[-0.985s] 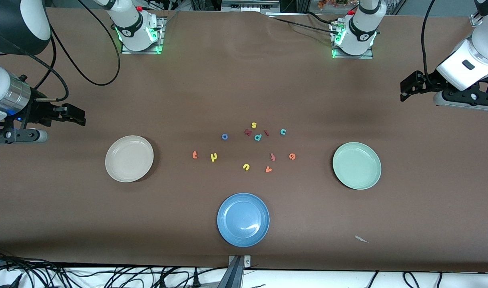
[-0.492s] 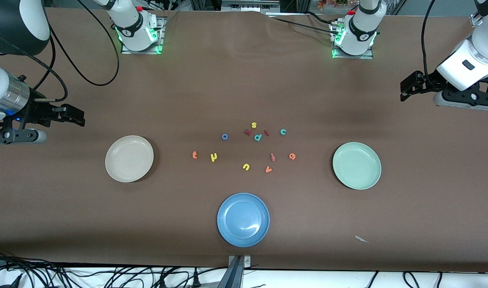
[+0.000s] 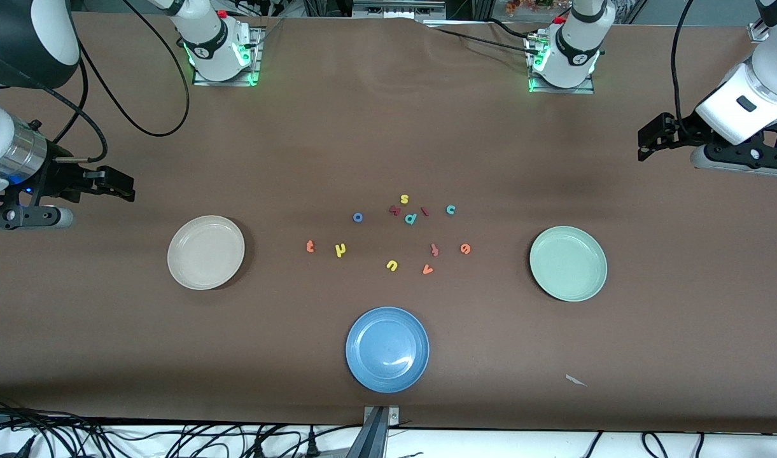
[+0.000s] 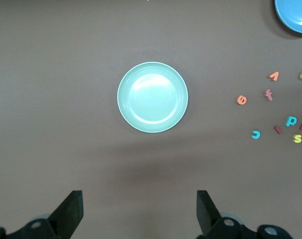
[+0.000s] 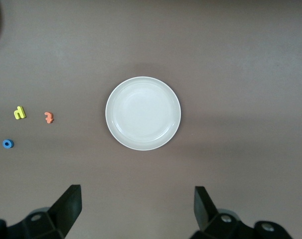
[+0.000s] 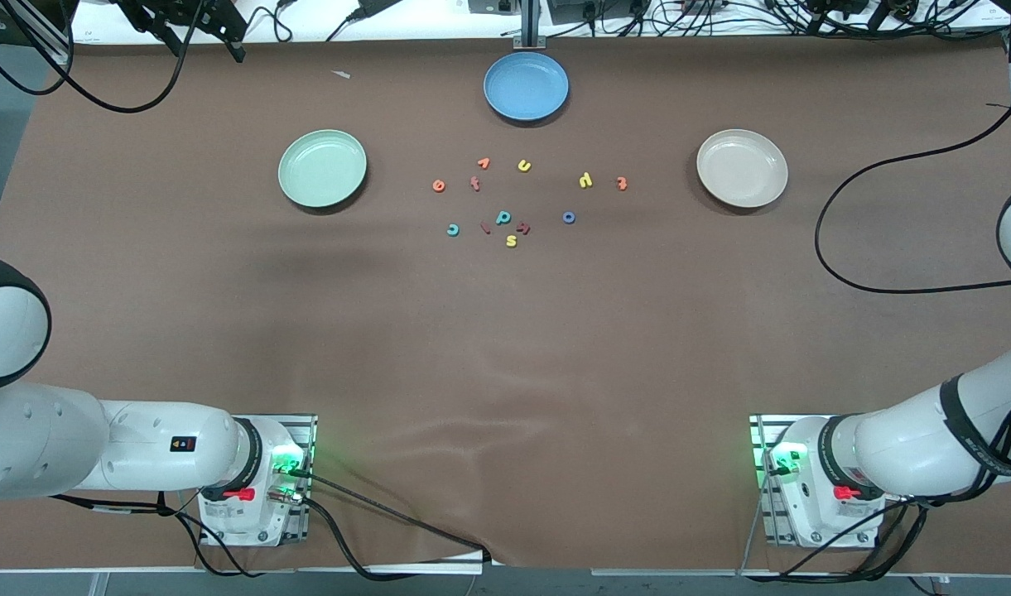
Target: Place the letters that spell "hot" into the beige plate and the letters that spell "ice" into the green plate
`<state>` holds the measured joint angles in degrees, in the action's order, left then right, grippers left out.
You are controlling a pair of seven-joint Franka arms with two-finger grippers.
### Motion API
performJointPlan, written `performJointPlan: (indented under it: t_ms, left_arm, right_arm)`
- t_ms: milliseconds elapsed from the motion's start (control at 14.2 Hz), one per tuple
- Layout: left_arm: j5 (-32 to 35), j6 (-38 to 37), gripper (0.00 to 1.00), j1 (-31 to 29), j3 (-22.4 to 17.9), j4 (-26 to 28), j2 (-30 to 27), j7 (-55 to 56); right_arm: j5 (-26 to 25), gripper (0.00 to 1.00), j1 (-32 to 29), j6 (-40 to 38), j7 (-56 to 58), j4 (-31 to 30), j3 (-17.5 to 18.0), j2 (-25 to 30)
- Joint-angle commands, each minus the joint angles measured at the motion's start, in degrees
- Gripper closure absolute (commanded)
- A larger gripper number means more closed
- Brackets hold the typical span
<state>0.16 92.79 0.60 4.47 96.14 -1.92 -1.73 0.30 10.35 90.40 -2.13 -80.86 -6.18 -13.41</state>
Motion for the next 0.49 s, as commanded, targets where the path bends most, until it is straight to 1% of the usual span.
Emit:
performJointPlan:
  t_ms: [0, 422]
  left_arm:
    - [-0.95, -1.03, 0.0, -0.34, -0.07, -0.6, -0.02, -1.26]
    - [-0.95, -1.38, 0.0, -0.34, -0.16, -0.6, -0.02, -1.35]
  right_arm:
    - [0.32, 0.0, 0.02, 0.74, -0.6, -0.97, -0.15, 0.67]
    - [0.32, 0.0, 0.02, 0.83, -0.6, -1.23, -0.15, 0.67]
